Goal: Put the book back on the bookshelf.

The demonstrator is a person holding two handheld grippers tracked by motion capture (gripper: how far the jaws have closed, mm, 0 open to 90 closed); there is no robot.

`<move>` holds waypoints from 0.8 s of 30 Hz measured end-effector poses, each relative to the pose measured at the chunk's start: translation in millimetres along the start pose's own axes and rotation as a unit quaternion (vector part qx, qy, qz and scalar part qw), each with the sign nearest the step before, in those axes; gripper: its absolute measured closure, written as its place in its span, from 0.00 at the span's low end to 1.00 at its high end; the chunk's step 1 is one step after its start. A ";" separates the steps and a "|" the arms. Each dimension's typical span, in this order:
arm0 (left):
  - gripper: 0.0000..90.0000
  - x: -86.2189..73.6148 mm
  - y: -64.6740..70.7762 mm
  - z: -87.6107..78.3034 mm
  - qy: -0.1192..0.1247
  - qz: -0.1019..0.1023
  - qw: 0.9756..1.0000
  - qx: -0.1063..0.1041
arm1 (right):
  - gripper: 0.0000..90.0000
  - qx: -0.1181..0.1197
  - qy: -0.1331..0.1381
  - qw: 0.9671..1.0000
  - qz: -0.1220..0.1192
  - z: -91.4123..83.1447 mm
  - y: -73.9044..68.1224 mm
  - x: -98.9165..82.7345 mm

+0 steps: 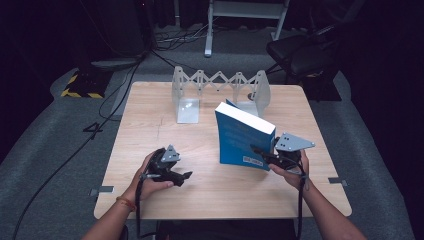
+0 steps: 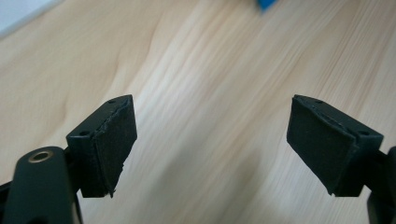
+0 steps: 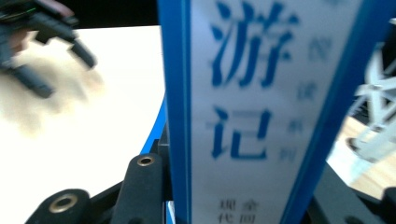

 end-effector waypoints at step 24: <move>0.17 -18.1 -3.9 12.5 -0.001 -0.007 1.000 -0.013 | 0.69 -0.127 -0.077 0.988 -0.053 16.5 68.5 16.4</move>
Point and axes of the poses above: each handheld gripper's, and its own axes: z roughly forward along the jaws, x roughly out of its top, y roughly to its right, the point moved 5 cm from there along z, roughly forward along the jaws, and after that the axes turned 9 degrees about -z, right-handed, at the moved point
